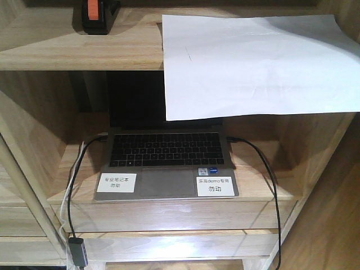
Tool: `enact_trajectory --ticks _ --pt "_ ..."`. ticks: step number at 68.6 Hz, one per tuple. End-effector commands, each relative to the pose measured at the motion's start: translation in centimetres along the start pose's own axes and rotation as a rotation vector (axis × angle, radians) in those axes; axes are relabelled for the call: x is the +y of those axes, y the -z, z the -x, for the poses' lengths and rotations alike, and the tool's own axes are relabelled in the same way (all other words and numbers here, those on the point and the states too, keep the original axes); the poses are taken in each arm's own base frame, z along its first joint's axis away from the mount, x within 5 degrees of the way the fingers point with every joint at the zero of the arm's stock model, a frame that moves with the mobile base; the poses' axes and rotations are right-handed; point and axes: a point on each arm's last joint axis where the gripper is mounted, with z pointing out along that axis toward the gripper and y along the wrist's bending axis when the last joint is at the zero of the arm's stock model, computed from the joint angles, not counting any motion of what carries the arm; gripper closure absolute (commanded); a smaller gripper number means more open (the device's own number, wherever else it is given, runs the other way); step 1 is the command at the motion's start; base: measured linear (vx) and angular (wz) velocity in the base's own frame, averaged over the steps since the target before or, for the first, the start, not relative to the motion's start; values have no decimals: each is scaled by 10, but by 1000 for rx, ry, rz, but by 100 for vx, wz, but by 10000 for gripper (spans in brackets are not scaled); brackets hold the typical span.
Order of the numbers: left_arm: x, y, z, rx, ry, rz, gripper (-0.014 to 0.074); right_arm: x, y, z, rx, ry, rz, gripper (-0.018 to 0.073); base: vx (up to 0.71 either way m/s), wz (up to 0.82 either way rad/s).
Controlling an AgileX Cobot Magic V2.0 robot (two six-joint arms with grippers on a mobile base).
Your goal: Grab stapler and paper to desk for stapling
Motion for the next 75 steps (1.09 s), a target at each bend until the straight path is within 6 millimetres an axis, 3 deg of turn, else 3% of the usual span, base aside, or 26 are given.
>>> enact_trajectory --ticks 1,59,75 --pt "0 1 3 -77 10 0 603 0 0 -2 -50 9 -2 568 0 0" --pt "0 1 3 -79 10 0 603 0 0 -2 -50 9 -2 568 0 0" --pt "0 5 26 -306 10 0 603 0 0 -1 -52 9 -2 568 0 0"
